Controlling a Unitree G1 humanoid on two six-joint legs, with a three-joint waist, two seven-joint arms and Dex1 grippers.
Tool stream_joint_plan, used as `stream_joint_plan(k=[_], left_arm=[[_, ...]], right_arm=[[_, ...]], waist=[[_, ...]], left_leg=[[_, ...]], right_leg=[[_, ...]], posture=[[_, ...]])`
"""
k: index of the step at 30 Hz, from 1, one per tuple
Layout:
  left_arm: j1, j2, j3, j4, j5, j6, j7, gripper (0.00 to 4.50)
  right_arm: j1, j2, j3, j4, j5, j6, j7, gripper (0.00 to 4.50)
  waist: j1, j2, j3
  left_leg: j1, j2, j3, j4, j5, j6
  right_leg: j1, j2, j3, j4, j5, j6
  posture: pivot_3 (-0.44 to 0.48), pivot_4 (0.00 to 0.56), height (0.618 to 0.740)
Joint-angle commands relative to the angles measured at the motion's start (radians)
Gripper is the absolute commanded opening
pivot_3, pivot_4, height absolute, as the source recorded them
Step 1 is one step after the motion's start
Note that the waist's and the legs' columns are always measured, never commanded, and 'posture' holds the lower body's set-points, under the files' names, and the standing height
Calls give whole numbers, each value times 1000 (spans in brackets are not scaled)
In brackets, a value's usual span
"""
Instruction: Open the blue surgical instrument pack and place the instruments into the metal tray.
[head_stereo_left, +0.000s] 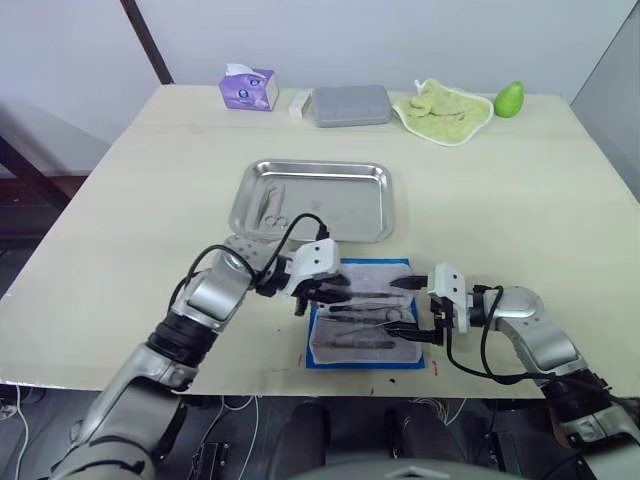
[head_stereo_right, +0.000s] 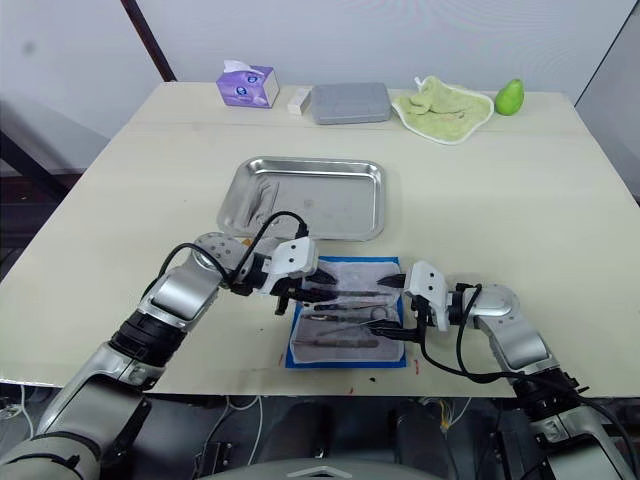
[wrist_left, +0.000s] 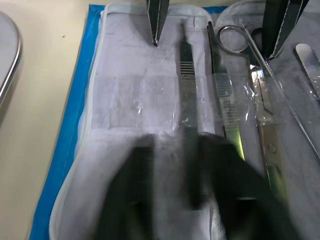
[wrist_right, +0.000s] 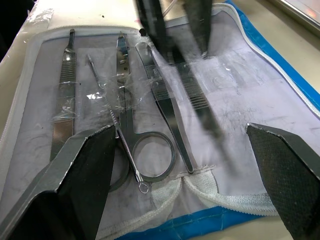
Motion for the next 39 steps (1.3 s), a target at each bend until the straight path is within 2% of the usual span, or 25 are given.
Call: stream_joint_plan(k=[1, 12, 29, 33, 39], left_arm=[[-1, -3, -32, 29, 32, -20, -8, 36], [-36, 25, -20, 13, 41, -11, -49, 36], [-110, 111, -19, -122, 31, 182, -124, 36], [-106, 129, -11, -135, 24, 190, -132, 36], [-39, 217, 41, -170, -12, 180, -149, 36]], right_arm=[[30, -15, 28, 60, -46, 57, -16, 4500], [20, -8, 50, 71, -63, 57, -21, 4500], [16, -9, 74, 85, -77, 61, -24, 4500], [14, -8, 78, 87, -77, 60, -23, 4500], [11, -9, 81, 89, -75, 58, -22, 4500]], waist=[[0, 0, 0], [-2, 0, 0], [-12, 0, 0], [-15, 0, 0], [-23, 0, 0]], left_leg=[[0, 0, 0, 0, 0, 0], [0, 0, 0, 0, 0, 0], [0, 1, -1, 0, 0, 0], [0, 1, -1, 0, 0, 0], [0, 1, -1, 0, 0, 0]], right_leg=[[0, 0, 0, 0, 0, 0], [0, 0, 0, 0, 0, 0], [0, 2, 0, 0, 0, 0], [0, 2, 0, 0, 0, 0], [0, 2, 0, 0, 0, -1]], posture=[[0, 150, 740], [0, 150, 740], [0, 150, 740], [0, 150, 740], [0, 150, 740]])
